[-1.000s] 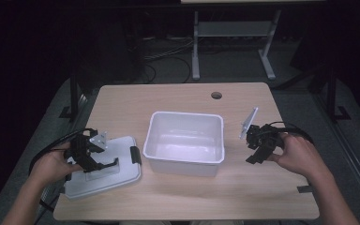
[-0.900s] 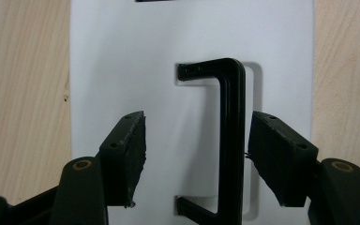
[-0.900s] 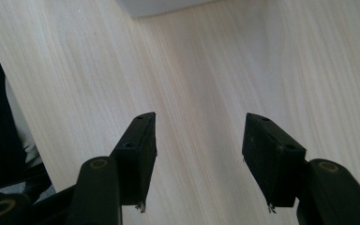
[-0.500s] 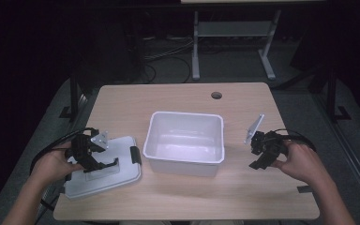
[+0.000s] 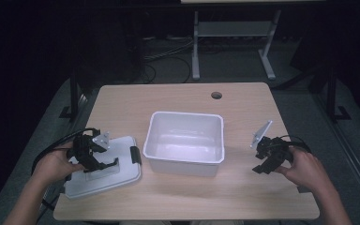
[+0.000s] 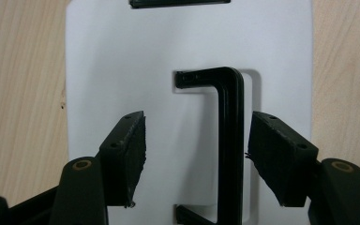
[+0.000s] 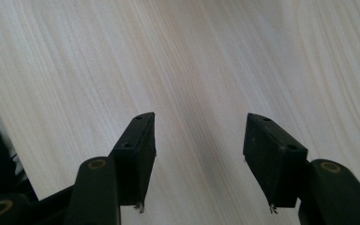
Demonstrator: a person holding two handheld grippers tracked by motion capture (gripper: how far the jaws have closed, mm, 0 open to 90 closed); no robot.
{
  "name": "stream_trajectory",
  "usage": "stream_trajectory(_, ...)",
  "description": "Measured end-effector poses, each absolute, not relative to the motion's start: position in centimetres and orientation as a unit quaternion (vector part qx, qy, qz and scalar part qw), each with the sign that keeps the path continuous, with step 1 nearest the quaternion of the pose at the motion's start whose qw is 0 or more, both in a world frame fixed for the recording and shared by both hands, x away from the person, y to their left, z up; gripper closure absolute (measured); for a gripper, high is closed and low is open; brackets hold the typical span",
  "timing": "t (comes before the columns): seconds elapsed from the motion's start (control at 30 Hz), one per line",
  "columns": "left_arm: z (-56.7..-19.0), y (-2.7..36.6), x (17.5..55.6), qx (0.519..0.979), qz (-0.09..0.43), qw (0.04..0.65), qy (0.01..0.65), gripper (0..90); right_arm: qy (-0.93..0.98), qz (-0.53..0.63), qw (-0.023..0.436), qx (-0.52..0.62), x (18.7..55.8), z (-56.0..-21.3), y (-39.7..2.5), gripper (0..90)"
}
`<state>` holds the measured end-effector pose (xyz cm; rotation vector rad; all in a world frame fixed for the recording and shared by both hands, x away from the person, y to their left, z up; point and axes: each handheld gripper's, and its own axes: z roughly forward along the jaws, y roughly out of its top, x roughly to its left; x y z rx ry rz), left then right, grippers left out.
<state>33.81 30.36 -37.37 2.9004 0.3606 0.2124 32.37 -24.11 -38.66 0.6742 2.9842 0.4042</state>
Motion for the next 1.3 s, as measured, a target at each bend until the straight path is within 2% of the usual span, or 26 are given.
stream_trajectory(0.57,-37.3,30.2,33.8,0.985,0.07,0.103,0.12,36.6,0.953,0.178,0.044,0.24,30.9,-40.5,-25.5,40.5)
stream_trajectory(1.3,-37.6,30.1,33.5,0.985,0.07,0.106,0.119,36.3,0.913,0.27,0.093,0.292,29.0,-42.4,-26.0,34.4)
